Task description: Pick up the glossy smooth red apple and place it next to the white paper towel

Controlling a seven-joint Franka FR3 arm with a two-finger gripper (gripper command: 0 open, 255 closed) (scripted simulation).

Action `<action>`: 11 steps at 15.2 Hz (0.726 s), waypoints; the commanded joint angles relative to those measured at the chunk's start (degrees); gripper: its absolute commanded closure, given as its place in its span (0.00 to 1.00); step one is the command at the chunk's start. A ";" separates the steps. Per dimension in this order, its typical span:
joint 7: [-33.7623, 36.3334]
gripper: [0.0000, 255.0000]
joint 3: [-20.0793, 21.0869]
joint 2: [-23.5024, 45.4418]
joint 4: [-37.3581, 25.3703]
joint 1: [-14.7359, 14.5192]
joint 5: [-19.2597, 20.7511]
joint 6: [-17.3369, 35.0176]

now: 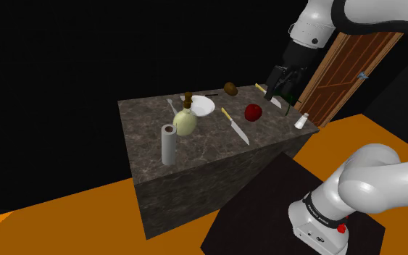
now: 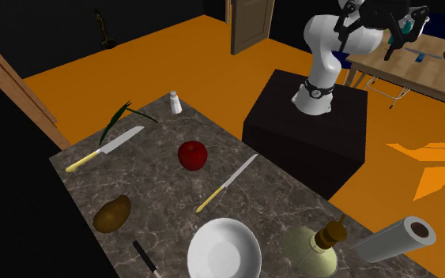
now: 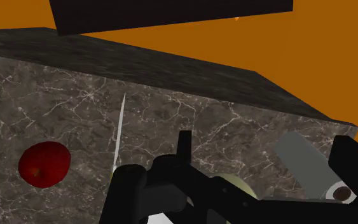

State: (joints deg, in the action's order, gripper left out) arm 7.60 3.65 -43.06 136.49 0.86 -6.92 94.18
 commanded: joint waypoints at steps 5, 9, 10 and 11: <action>-6.96 0.00 -4.26 0.82 3.99 1.12 2.99 5.04; -13.85 0.00 -8.66 3.31 6.65 2.32 5.82 10.57; -15.56 0.00 -9.79 4.19 7.09 2.60 6.47 12.01; -17.28 0.00 -10.92 5.18 7.44 2.87 7.09 13.48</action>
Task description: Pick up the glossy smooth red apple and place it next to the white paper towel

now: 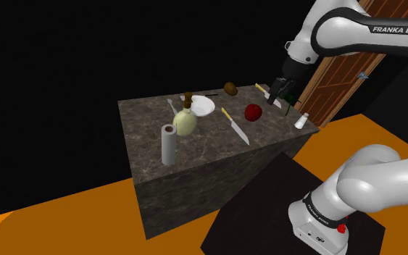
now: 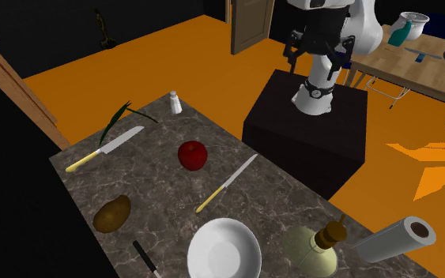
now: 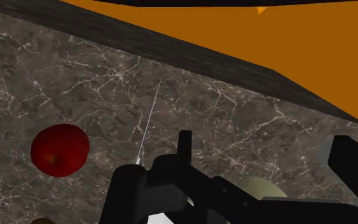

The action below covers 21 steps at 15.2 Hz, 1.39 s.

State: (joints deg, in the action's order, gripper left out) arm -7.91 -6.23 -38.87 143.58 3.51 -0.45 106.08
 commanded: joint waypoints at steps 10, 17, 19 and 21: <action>-19.54 0.00 -12.47 16.05 -1.36 1.29 3.17 16.30; -34.47 0.00 -19.66 30.94 -8.11 0.27 -2.28 24.49; -39.35 0.00 -21.08 35.70 -10.86 0.24 -5.34 26.07; -44.36 0.00 -21.96 40.61 -13.99 0.62 -8.88 27.20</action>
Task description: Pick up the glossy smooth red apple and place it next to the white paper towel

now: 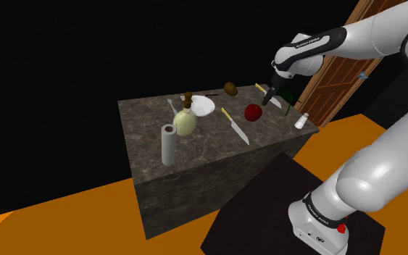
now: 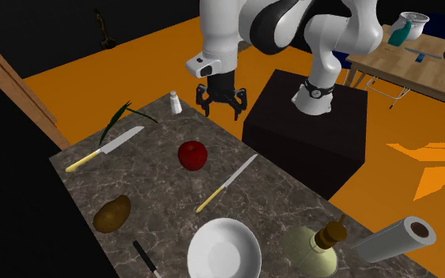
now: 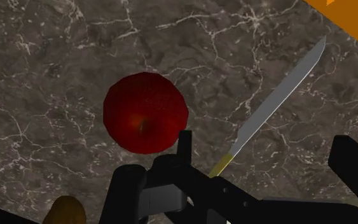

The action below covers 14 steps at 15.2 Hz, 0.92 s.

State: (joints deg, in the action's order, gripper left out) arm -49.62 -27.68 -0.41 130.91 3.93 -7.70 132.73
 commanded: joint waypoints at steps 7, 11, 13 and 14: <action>-17.94 0.00 1.03 19.20 -15.12 5.68 -13.41 1.19; -20.89 0.00 2.50 23.85 -18.62 7.71 -16.00 1.89; -21.39 0.00 2.99 24.96 -18.58 7.96 -16.81 2.92; -21.65 0.00 3.23 25.52 -18.58 8.08 -17.21 3.43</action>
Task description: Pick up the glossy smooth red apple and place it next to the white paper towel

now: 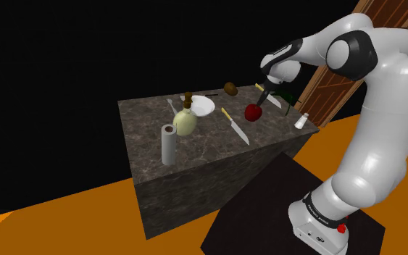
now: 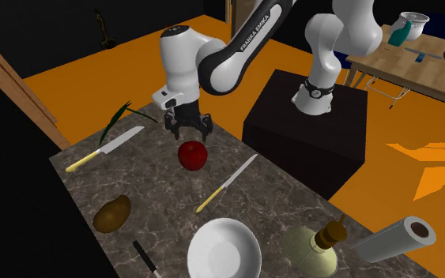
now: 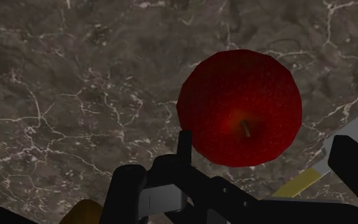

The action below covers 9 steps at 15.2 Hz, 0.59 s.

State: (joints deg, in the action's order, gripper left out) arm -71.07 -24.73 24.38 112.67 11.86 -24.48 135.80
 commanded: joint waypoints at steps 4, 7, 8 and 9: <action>-0.85 0.00 0.95 2.21 -0.39 0.50 -1.47 1.65; -0.84 0.00 0.96 2.21 -0.40 0.50 -1.47 1.65; -0.84 0.00 0.96 2.21 -0.40 0.50 -1.47 1.65; -0.84 0.00 0.96 2.21 -0.40 0.50 -1.47 1.65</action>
State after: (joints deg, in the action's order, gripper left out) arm -71.91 -23.78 26.58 112.28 12.36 -25.94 137.44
